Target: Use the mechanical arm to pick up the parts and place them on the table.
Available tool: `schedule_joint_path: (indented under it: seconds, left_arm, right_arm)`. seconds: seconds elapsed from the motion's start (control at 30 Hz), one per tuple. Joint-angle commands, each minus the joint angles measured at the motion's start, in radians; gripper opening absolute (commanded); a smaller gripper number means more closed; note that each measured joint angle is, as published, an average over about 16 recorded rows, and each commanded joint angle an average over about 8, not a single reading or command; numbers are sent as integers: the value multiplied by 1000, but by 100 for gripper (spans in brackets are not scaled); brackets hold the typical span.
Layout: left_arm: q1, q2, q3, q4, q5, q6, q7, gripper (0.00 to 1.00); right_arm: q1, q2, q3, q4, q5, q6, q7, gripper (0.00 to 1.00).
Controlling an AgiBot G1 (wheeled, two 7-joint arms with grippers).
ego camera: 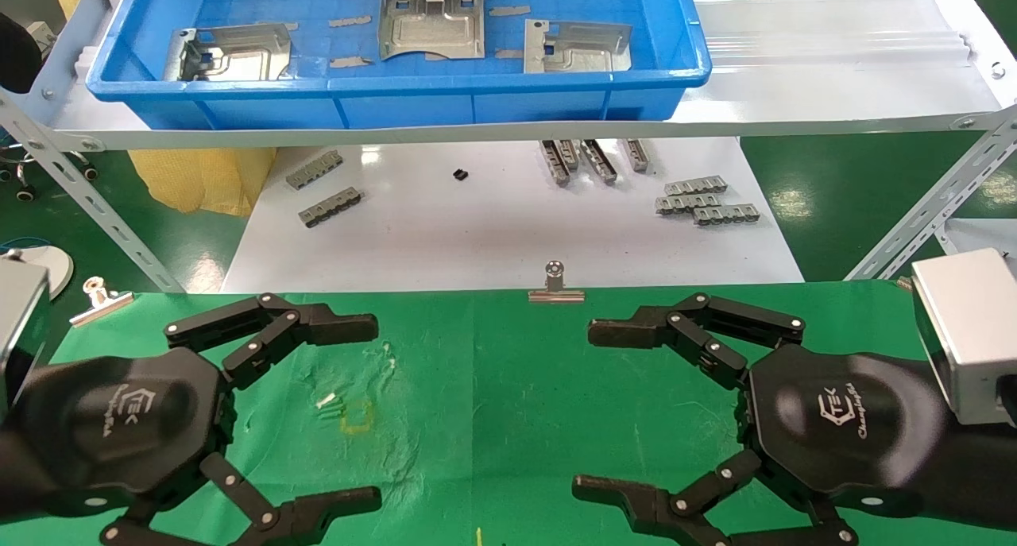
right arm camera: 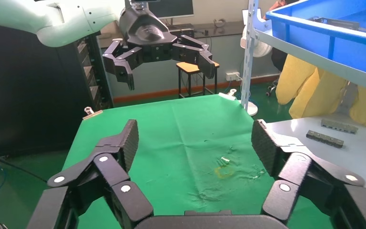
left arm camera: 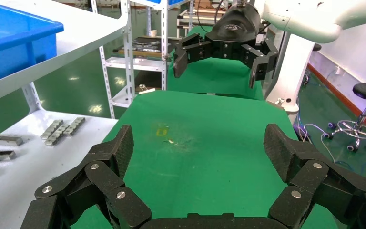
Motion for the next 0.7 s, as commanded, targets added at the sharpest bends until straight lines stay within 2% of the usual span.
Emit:
schedule_joint_path:
  seconds: [0.03,0.7]
  left_arm:
    - [0,0,0,0,0,0,0,100]
    - [0,0,0,0,0,0,0,100]
  right_arm:
    - [0,0,0,0,0,0,0,0]
    - [0,0,0,0,0,0,0,0]
